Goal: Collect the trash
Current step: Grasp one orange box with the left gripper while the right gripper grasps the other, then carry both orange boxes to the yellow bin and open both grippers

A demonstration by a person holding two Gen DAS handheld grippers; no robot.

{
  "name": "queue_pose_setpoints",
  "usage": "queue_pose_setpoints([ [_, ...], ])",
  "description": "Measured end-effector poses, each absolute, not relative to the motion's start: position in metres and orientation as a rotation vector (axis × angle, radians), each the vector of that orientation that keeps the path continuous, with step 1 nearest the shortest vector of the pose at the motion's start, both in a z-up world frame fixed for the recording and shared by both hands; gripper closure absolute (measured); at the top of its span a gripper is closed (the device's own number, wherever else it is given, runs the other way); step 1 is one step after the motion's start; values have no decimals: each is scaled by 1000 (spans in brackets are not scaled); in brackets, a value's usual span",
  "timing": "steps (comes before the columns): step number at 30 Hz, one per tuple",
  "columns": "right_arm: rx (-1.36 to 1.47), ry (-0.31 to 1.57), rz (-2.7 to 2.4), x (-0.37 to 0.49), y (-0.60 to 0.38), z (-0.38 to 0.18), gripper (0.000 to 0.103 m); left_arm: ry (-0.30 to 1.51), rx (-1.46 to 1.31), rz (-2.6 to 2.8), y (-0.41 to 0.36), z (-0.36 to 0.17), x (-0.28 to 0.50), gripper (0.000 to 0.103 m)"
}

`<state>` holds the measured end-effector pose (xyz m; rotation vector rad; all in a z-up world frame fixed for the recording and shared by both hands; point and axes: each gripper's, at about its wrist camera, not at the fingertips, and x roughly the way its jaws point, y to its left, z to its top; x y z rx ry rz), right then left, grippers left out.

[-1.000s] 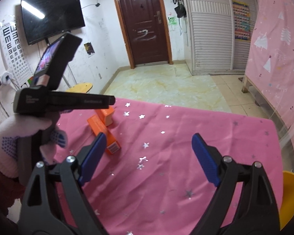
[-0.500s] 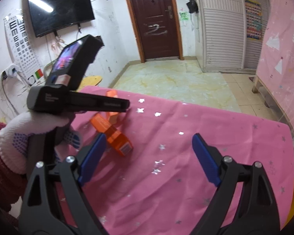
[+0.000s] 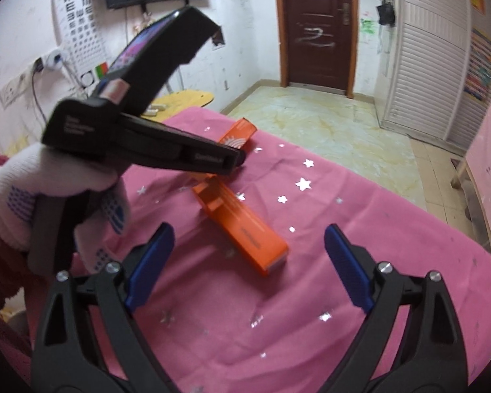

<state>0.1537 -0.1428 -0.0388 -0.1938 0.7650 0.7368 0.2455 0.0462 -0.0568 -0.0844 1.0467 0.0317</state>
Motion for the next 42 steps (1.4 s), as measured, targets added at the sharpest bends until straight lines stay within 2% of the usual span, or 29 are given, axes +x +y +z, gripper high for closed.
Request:
queue_pose_setpoints([
  [5,-256,778,771,163,-125,-42,16,1029,-104,53,62,-54,237,73],
  [6,-265,784,774,165,-121,-43,19,1025,-104,56,65,-54,235,73],
  [8,-280,804,772,170,-113,-46,35,1019,-104,61,67,-52,231,73],
  [15,-298,837,747,173,-105,-52,59,1000,-105,74,72,-45,223,73],
  [17,-288,839,740,173,-107,-51,76,998,-107,74,72,-44,221,73],
  [20,-284,843,729,171,-109,-52,81,995,-108,72,69,-42,217,73],
  [31,-174,770,658,160,-139,-31,81,958,-94,62,50,-19,197,73],
  [42,-1,705,562,136,-228,-9,81,888,-35,-38,-36,19,174,73],
])
